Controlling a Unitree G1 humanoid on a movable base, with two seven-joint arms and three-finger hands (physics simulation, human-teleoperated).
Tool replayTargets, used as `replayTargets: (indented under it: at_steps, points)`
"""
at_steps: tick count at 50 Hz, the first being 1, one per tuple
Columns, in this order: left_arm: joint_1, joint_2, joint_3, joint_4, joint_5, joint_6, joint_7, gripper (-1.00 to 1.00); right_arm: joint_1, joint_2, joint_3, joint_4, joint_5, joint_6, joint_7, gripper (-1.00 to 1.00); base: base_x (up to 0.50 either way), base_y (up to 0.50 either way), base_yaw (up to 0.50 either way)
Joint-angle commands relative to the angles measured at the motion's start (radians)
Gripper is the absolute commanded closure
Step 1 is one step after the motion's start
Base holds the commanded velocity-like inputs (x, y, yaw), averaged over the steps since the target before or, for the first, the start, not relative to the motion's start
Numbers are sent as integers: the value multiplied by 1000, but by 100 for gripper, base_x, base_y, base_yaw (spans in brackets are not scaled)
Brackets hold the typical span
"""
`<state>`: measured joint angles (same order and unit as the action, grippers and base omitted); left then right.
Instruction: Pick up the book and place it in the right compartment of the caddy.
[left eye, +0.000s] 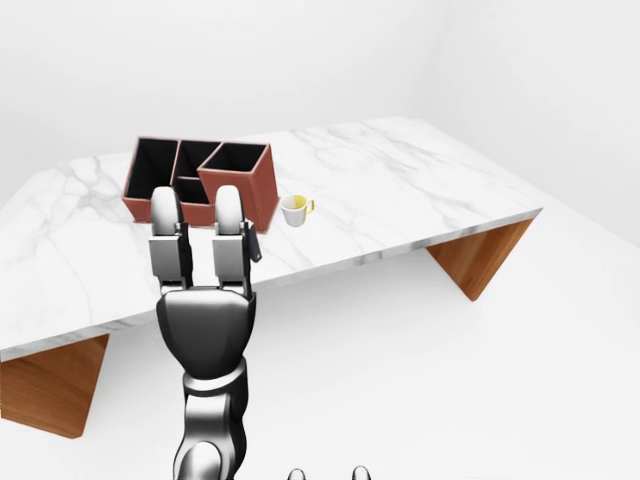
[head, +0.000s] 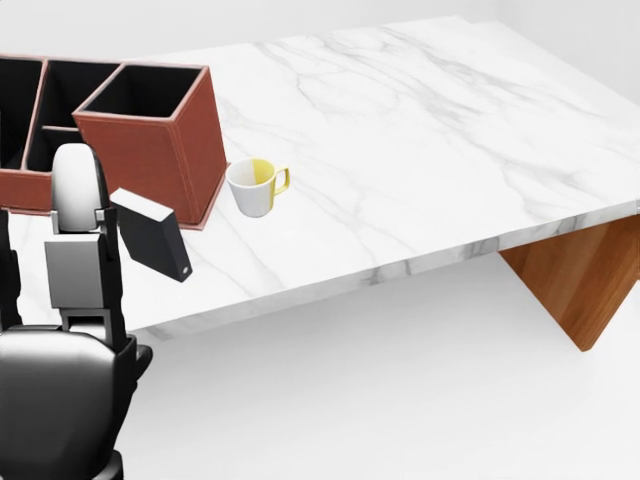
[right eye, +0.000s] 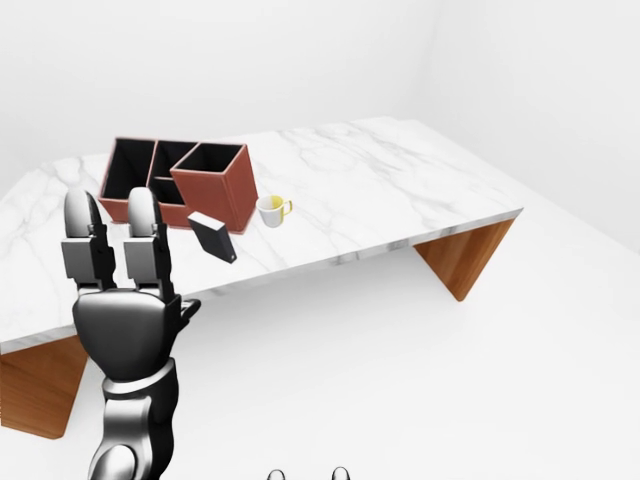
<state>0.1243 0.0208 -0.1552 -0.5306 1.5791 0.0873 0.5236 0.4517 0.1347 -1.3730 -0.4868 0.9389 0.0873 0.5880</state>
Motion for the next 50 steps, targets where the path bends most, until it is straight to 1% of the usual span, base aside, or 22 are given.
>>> replayTargets:
  at_steps: [1, 41, 48, 50]
  points:
    - [-1, 2, -3, 13, 0, 0, 0, -100, 0, -1, 2, 5, -2, 0, 2, -100, 0, 0, -23]
    - [3, 4, -4, 2, 8, 0, 0, -100, -3, 1, 1, -3, -1, 0, -1, -100, 0, 0, -23]
    - [-1, 1, 0, -2, 11, 0, 0, -100, 1, 5, 0, -14, 8, 0, 5, -100, 0, 0, -23]
    - [1, 1, 0, -5, 11, 0, 0, -100, 6, 4, -9, -23, 42, 0, 10, -100, 0, 0, -22]
